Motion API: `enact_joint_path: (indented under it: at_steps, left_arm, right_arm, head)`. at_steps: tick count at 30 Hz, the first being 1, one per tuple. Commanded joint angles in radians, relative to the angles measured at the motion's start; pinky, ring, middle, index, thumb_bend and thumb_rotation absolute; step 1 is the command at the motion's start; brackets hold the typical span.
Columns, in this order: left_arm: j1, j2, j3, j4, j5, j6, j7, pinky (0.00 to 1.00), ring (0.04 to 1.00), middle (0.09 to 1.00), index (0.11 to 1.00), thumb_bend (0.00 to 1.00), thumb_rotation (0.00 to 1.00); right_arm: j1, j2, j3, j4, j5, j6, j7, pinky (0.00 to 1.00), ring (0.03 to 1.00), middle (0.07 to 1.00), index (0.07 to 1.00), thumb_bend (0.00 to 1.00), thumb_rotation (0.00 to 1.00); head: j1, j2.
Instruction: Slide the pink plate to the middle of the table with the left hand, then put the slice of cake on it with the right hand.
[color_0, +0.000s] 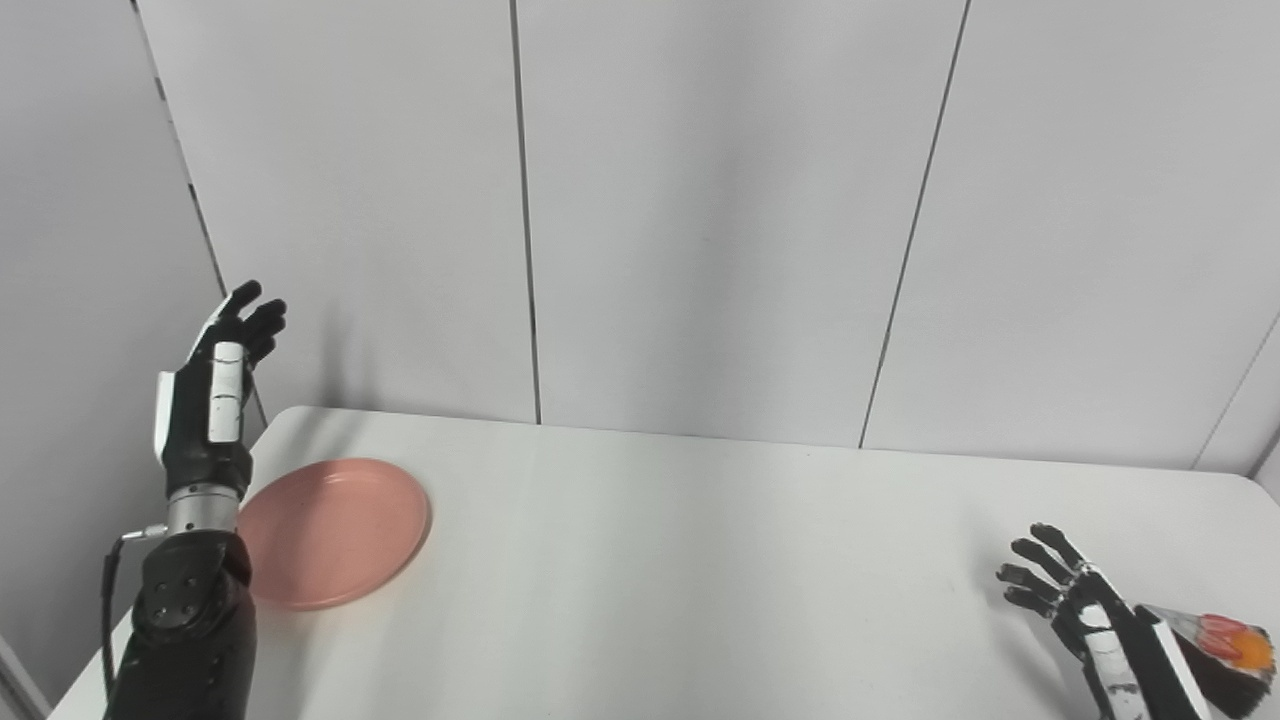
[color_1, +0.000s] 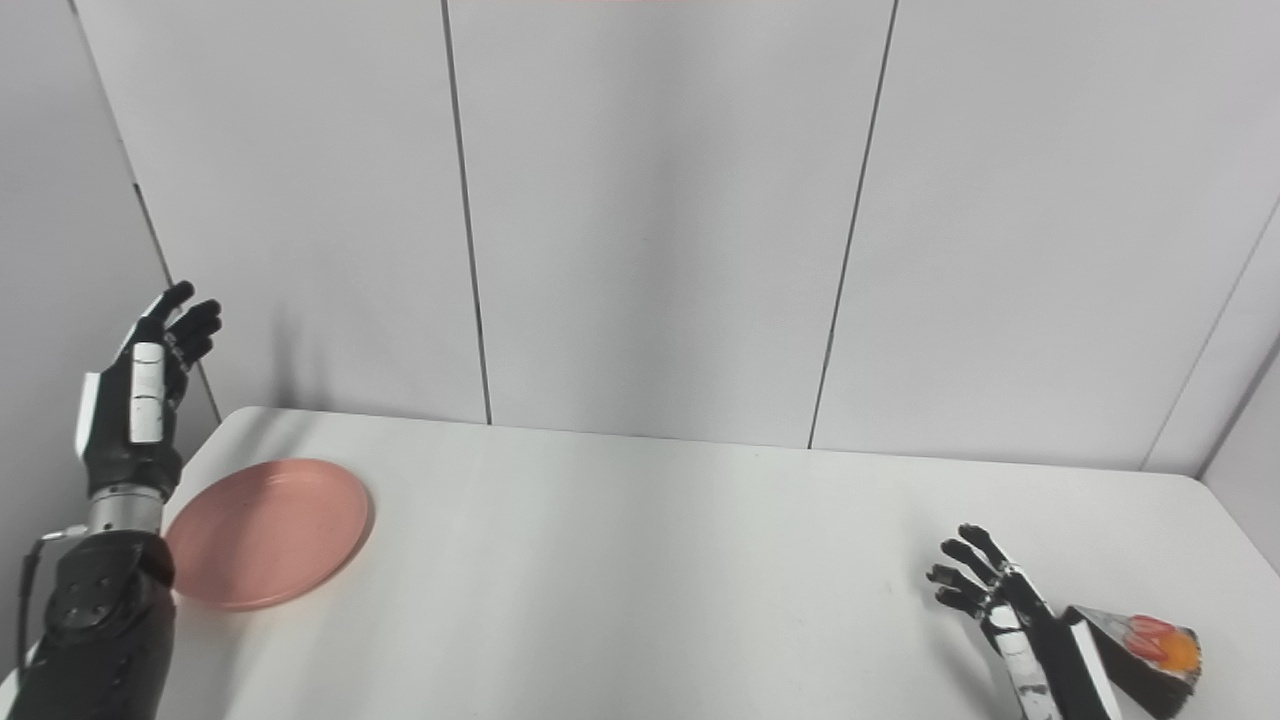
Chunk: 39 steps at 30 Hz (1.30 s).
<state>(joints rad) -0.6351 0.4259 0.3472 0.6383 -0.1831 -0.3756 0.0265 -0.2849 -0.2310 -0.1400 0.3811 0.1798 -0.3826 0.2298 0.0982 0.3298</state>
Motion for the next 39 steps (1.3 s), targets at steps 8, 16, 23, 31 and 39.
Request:
enact_joint_path:
  at_steps: [8, 16, 23, 31, 39]
  left_arm:
    - [-0.098, 0.101, 0.04, 0.254, -0.059, -0.093, -0.053, 0.79, 0.778, 0.772, 0.776, 0.84, 0.88]
    - [-0.114, 0.116, 0.061, 0.417, -0.043, -0.094, -0.086, 0.69, 0.733, 0.748, 0.719, 0.85, 0.84]
    - [-0.113, 0.101, 0.064, 0.473, -0.055, -0.094, -0.1, 0.69, 0.724, 0.756, 0.753, 0.83, 0.83]
    - [-0.119, 0.055, 0.037, 0.485, -0.041, -0.094, -0.097, 0.7, 0.752, 0.758, 0.765, 0.75, 0.86]
    - [-0.112, 0.019, -0.02, 0.451, -0.01, -0.094, -0.117, 0.68, 0.723, 0.736, 0.728, 0.8, 0.89]
  right_arm:
    - [0.14, 0.067, 0.019, 0.077, 0.03, 0.032, 0.006, 0.75, 0.772, 0.848, 0.875, 0.93, 0.92]
    - [0.145, 0.067, 0.021, 0.065, 0.026, 0.037, 0.002, 0.75, 0.766, 0.847, 0.871, 0.94, 0.92]
    - [0.147, 0.067, 0.023, 0.06, 0.023, 0.036, 0.001, 0.74, 0.767, 0.85, 0.871, 0.94, 0.92]
    - [0.152, 0.068, 0.025, 0.045, 0.023, 0.045, 0.0, 0.74, 0.77, 0.855, 0.873, 0.93, 0.92]
    - [0.157, 0.073, 0.034, 0.024, 0.009, 0.054, -0.007, 0.74, 0.771, 0.859, 0.879, 0.94, 0.92]
  head:
    - [-0.002, 0.007]
    - [-0.007, 0.012]
    - [-0.008, 0.012]
    - [-0.016, 0.021]
    - [-0.024, 0.027]
